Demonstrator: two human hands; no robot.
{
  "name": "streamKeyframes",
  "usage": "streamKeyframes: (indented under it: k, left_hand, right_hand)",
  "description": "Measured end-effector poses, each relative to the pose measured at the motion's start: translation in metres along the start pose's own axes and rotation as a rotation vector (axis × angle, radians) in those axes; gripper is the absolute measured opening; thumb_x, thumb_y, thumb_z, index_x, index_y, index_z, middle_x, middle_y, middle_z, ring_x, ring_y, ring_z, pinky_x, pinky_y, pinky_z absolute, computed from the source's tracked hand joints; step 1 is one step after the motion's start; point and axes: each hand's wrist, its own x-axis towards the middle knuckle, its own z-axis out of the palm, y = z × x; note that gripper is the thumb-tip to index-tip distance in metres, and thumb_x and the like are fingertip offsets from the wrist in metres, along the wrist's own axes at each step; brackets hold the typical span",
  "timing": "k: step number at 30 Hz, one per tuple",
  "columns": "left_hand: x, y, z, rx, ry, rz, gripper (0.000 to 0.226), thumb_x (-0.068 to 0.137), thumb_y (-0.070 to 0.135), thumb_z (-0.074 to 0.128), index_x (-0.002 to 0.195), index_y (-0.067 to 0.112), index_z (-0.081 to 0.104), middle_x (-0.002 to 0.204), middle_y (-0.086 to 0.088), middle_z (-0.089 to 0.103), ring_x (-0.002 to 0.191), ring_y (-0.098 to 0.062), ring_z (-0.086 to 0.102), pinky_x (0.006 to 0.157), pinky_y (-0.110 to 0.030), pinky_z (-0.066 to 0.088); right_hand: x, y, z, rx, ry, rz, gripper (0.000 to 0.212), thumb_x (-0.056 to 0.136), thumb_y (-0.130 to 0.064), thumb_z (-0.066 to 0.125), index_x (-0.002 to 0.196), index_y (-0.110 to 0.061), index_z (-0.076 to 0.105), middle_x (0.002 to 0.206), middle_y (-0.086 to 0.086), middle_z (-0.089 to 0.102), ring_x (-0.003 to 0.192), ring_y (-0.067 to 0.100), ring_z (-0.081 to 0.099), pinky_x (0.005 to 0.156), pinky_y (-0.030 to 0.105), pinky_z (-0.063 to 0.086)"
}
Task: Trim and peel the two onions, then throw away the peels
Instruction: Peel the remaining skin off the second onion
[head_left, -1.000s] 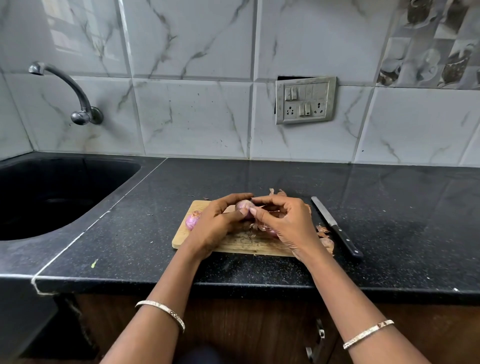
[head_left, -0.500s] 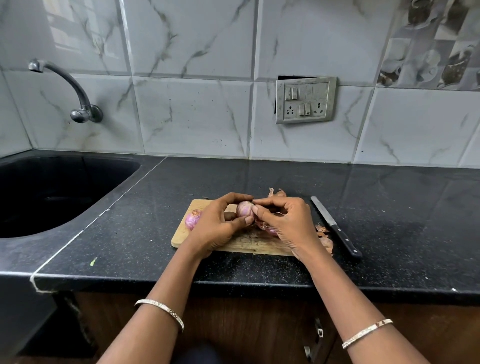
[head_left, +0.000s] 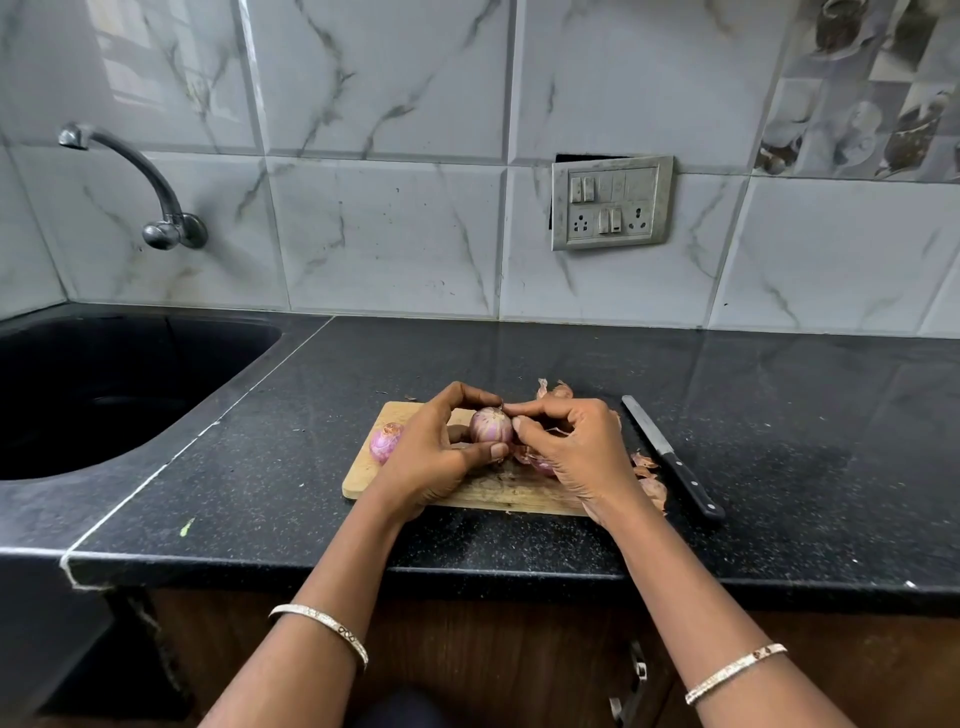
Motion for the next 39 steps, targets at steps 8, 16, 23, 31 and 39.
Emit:
streamKeyframes:
  k: [8,16,23,31,39]
  left_hand:
    - [0.0015,-0.0018,-0.0008,0.048,0.008,0.014,0.052,0.066,-0.002,0.087,0.108,0.013,0.06,0.12,-0.008,0.068,0.093,-0.025,0.072,0.085,-0.043,0.061]
    - [-0.0001,0.0006,0.0005,0.056,0.03,0.013,0.049,0.07,-0.011,0.084,0.104,0.01,0.055,0.122,-0.01,0.065,0.087,-0.019,0.071,0.084,-0.046,0.061]
    - [-0.0004,0.0015,0.0005,0.061,0.036,0.02,0.05,0.068,-0.012,0.085,0.101,0.013,0.055,0.121,-0.009,0.064,0.087,-0.017,0.072,0.078,-0.034,0.062]
    - [0.0,0.0013,-0.0001,0.082,0.045,0.016,0.052,0.066,-0.011,0.087,0.099,0.016,0.056,0.119,-0.006,0.066,0.088,-0.019,0.072,0.08,-0.04,0.062]
    - [-0.0015,0.0047,0.0014,0.059,0.058,0.015,0.054,0.065,-0.013,0.086,0.099,0.015,0.054,0.122,-0.008,0.064,0.087,-0.02,0.074,0.074,-0.03,0.061]
  right_hand:
    - [0.0009,-0.0007,0.0009,-0.025,-0.004,-0.001,0.021,0.081,0.003,0.075,0.09,-0.015,0.082,0.082,-0.008,0.078,0.078,0.001,0.071,0.071,0.016,0.052]
    - [0.0004,-0.0017,0.0008,0.011,-0.036,0.017,0.015,0.08,-0.007,0.082,0.093,-0.015,0.082,0.085,-0.003,0.079,0.082,0.016,0.075,0.077,0.032,0.061]
    - [0.0009,-0.001,0.0009,-0.004,-0.013,0.002,0.018,0.081,0.0,0.077,0.092,-0.014,0.082,0.083,-0.005,0.079,0.079,0.002,0.072,0.071,0.017,0.054]
    - [0.0012,-0.0004,0.0011,0.054,-0.048,0.03,0.016,0.08,-0.002,0.081,0.093,-0.011,0.082,0.084,-0.002,0.079,0.08,0.009,0.073,0.074,0.027,0.058]
    - [0.0013,-0.0005,0.0008,0.019,-0.029,0.012,0.015,0.082,-0.003,0.079,0.091,-0.015,0.082,0.082,-0.006,0.078,0.079,0.006,0.073,0.072,0.021,0.056]
